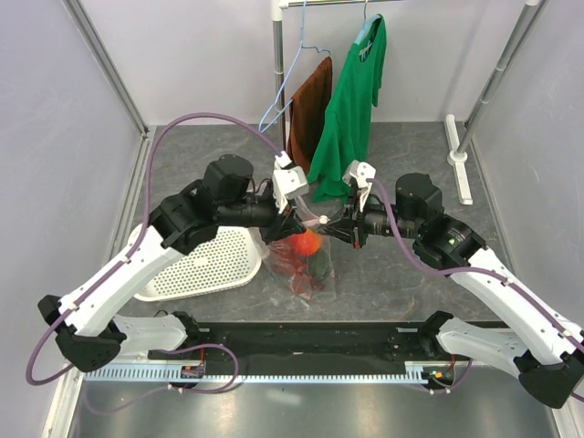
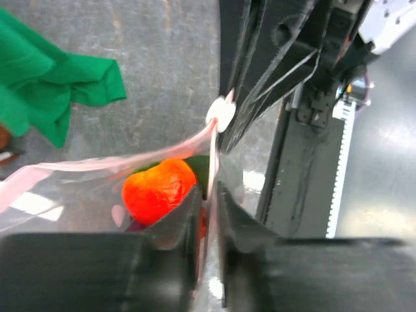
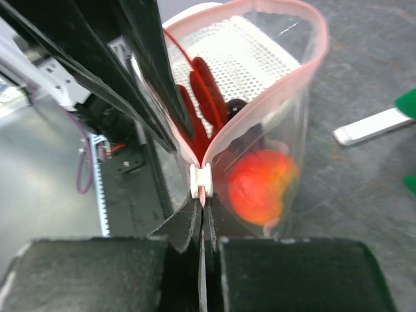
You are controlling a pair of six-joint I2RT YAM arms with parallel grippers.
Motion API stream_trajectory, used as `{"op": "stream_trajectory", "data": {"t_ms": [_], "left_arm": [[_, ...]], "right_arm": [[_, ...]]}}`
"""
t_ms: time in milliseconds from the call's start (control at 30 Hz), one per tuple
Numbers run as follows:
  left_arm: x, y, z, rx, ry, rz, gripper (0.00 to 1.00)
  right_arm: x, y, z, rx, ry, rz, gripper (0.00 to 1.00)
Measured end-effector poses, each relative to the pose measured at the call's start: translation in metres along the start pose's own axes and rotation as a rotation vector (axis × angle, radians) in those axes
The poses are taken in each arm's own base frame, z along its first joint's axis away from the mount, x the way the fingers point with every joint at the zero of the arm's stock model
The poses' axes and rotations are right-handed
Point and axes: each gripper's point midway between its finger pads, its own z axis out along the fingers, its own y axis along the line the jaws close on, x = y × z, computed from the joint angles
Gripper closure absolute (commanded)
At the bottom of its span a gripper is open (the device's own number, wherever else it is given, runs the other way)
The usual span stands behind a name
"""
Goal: Place the food in the zip-top bag and seal the zipper
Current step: Adjust the zipper food storage bag at the center of the board.
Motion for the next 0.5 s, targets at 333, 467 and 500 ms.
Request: {"op": "stream_trajectory", "data": {"t_ms": [333, 467, 500], "left_arm": [[-0.026, 0.018, -0.069, -0.155, -0.172, -0.018, 0.66], [-0.021, 0.039, -0.089, -0.269, -0.167, -0.032, 0.8], [-0.017, 0.048, -0.093, -0.307, -0.159, -0.05, 0.8]], "right_arm": [[-0.02, -0.012, -0.002, 0.048, 0.017, -0.154, 1.0], [-0.02, -0.013, -0.004, 0.047, 0.024, -0.189, 1.0], [-0.019, -0.013, -0.004, 0.047, 0.029, -0.192, 1.0]]}}
